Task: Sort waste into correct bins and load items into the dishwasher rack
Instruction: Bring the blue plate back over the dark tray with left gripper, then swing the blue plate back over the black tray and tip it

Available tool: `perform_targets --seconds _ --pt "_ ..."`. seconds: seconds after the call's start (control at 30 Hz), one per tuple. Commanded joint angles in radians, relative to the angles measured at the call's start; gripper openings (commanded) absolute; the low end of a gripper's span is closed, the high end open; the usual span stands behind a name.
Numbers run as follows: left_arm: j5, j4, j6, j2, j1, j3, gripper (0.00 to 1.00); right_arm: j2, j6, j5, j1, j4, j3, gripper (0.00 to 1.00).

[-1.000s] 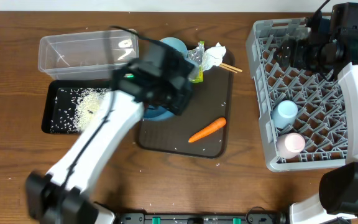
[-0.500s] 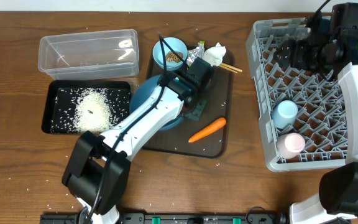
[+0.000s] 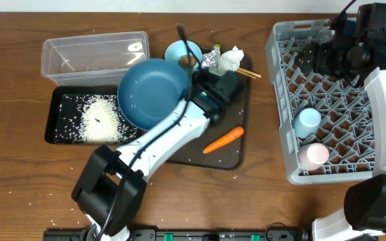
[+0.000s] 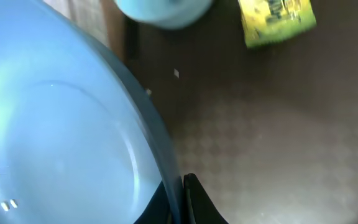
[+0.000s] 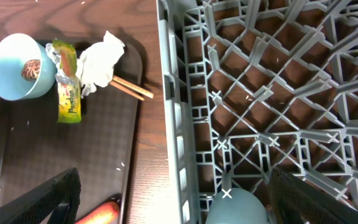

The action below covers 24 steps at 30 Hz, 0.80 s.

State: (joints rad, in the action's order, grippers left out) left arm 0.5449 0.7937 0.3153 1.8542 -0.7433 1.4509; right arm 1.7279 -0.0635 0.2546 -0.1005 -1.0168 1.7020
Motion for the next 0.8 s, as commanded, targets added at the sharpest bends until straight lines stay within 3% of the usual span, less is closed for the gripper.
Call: perform_targets --seconds 0.0,0.43,0.6,0.77 --pt "0.194 -0.026 0.024 -0.023 -0.025 0.009 0.06 0.007 0.013 0.004 -0.003 -0.001 0.016 0.89" --pt "0.156 -0.046 0.056 -0.107 0.005 0.01 0.06 0.007 0.021 0.003 -0.003 -0.014 0.016 0.89" --pt "-0.021 -0.045 0.055 -0.317 0.115 0.01 0.06 0.007 0.02 -0.008 -0.003 -0.016 0.016 0.89" --pt "-0.349 -0.068 0.013 -0.537 0.375 0.009 0.06 0.007 0.02 -0.008 -0.003 -0.015 0.016 0.89"
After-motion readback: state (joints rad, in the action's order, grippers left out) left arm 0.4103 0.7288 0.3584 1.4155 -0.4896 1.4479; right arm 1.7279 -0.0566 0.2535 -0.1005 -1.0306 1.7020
